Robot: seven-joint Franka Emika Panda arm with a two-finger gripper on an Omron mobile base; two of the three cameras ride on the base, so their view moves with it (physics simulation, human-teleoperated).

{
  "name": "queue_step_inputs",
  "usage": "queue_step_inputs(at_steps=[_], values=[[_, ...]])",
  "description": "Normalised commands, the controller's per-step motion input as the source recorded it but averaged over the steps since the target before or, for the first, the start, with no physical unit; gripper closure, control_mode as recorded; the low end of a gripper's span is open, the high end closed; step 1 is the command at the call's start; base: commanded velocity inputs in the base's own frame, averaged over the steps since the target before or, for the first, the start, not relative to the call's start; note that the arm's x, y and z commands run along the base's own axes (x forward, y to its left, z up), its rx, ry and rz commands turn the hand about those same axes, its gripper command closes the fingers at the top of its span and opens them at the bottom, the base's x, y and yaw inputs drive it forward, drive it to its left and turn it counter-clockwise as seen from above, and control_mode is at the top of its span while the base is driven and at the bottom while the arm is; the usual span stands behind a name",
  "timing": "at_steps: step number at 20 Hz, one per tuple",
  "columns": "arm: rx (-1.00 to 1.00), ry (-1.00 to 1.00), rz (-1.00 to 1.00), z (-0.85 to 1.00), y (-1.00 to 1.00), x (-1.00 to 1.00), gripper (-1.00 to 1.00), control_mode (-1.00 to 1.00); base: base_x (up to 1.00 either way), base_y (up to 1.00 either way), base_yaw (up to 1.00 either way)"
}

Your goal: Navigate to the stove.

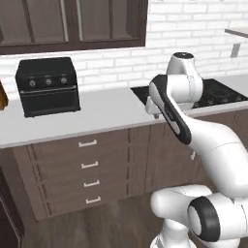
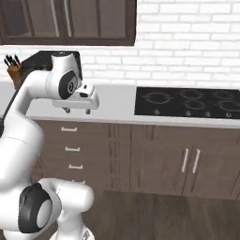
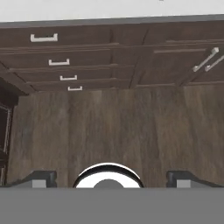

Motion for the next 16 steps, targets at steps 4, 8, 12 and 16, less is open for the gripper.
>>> queue_step_inputs(at_steps=[4, 8, 12, 16], values=[[0.00, 0.00, 0.00, 0.00, 0.00, 0.00, -1.00, 1.00, 0.74, -1.00, -0.08], [0.00, 0.00, 0.00, 0.00, 0.00, 0.00, -1.00, 1.00, 0.69, -1.00, -0.04], [0.00, 0.00, 0.00, 0.00, 0.00, 0.00, -1.00, 1.00, 0.23, -1.00, 0.00], [0.00, 0.00, 0.00, 0.00, 0.00, 0.00, -1.00, 1.00, 0.18, -0.62, 0.10]])
